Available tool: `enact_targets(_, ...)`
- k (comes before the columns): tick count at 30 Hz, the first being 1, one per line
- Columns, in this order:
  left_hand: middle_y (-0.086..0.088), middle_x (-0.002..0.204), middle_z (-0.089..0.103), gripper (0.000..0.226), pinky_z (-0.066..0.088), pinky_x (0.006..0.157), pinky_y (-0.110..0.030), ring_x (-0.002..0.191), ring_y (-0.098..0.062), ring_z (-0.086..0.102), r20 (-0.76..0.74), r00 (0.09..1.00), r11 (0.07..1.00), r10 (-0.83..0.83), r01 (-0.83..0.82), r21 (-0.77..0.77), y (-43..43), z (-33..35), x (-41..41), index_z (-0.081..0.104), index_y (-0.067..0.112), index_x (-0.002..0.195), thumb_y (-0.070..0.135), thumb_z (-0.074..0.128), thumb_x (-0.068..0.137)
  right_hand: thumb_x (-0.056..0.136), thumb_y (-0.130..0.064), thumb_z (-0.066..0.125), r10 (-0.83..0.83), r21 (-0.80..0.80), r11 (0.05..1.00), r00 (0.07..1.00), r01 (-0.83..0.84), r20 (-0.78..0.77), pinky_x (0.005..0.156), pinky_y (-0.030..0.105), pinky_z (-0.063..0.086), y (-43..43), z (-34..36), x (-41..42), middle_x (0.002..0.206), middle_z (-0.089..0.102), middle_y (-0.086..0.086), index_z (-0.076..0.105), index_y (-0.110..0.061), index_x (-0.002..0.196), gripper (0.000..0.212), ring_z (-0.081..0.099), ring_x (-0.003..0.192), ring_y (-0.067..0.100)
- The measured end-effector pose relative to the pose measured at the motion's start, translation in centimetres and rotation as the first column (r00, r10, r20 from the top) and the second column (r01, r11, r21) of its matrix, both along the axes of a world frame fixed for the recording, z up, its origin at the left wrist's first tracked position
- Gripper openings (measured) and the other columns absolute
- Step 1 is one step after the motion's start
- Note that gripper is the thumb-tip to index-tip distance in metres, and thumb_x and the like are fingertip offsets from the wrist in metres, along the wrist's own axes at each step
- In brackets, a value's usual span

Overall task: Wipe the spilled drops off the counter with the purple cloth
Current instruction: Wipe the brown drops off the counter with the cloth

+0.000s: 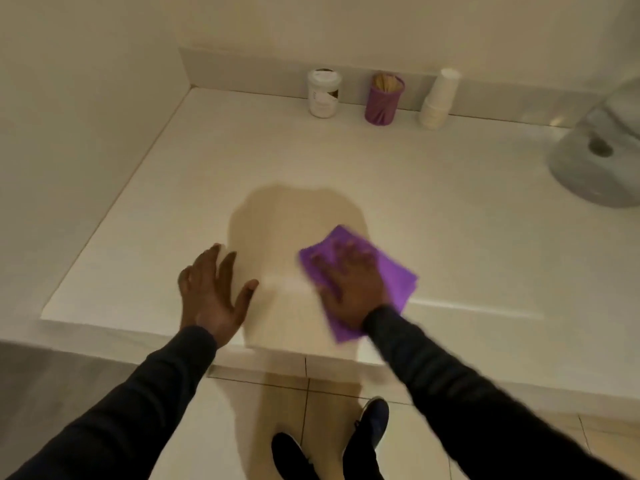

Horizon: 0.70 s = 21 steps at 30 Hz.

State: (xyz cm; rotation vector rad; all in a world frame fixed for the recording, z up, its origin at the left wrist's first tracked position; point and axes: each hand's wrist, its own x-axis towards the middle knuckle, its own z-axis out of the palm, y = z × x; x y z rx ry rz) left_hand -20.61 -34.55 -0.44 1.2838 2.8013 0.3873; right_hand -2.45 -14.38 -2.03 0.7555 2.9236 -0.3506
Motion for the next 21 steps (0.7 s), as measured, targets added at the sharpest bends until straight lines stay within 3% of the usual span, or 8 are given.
enact_targets(3,-0.018,0.155,0.034,0.080,0.023,0.112,-0.052,0.140,-0.037,0.033,-0.008,0.995,0.990,-0.101,0.100,-0.095,1.5,-0.6,2.5,0.043,0.011,0.144,0.067,0.016,0.094,0.081,-0.064,0.001,-0.362,0.068,0.932,0.922,0.356,0.136,0.116,0.059,0.016,8.6,0.7,5.5,0.161,0.018,0.023,0.016,-0.031,0.157,0.084,0.020,0.145,0.048)
enact_targets(6,-0.017,0.157,0.031,0.082,0.020,0.113,-0.051,0.142,-0.036,0.031,-0.013,0.990,0.985,-0.140,0.138,-0.104,1.7,-1.4,3.1,0.040,0.011,0.146,0.068,0.014,0.093,0.083,-0.069,0.001,-0.612,0.136,0.791,0.778,0.596,0.145,0.116,0.062,0.014,12.9,0.6,13.3,0.162,0.016,0.021,0.009,-0.034,0.157,0.082,0.016,0.147,0.046)
enact_targets(10,-0.018,0.155,0.033,0.078,0.024,0.111,-0.053,0.141,-0.037,0.031,0.001,0.989,0.988,-0.148,0.147,-0.052,1.6,-1.6,2.9,0.042,0.011,0.144,0.067,0.021,0.093,0.089,-0.074,0.003,-0.800,0.173,0.600,0.592,0.781,0.102,0.116,0.066,0.010,10.6,0.2,20.6,0.162,0.013,0.023,0.005,-0.032,0.157,0.080,0.011,0.147,0.048)
enact_targets(14,-0.018,0.155,0.034,0.075,0.025,0.112,-0.055,0.141,-0.037,0.032,0.008,0.985,0.985,-0.170,0.170,-0.014,1.6,-1.7,3.0,0.042,0.010,0.144,0.064,0.026,0.094,0.085,-0.078,0.002,-0.876,0.168,0.482,0.471,0.860,0.107,0.113,0.071,0.008,5.0,-0.2,18.8,0.162,0.005,0.027,0.002,-0.029,0.157,0.087,0.008,0.144,0.056)
enact_targets(17,-0.019,0.154,0.036,0.075,0.025,0.112,-0.055,0.140,-0.038,0.033,0.014,0.986,0.987,-0.163,0.163,0.014,1.5,-1.8,3.0,0.043,0.009,0.143,0.063,0.027,0.094,0.087,-0.077,0.009,-0.867,0.135,0.497,0.490,0.857,0.087,0.111,0.074,0.005,0.8,-0.6,13.4,0.161,0.003,0.030,0.006,-0.027,0.157,0.086,0.005,0.142,0.060)
enact_targets(21,-0.017,0.154,0.037,0.074,0.025,0.112,-0.053,0.140,-0.037,0.034,0.035,0.987,0.987,-0.158,0.157,0.037,1.5,-1.8,2.9,0.043,0.010,0.143,0.063,0.027,0.094,0.086,-0.075,0.014,-0.736,0.061,0.677,0.675,0.734,0.051,0.109,0.075,-0.008,-5.4,-0.5,4.2,0.160,-0.007,0.033,-0.001,-0.028,0.157,0.086,-0.006,0.141,0.061)
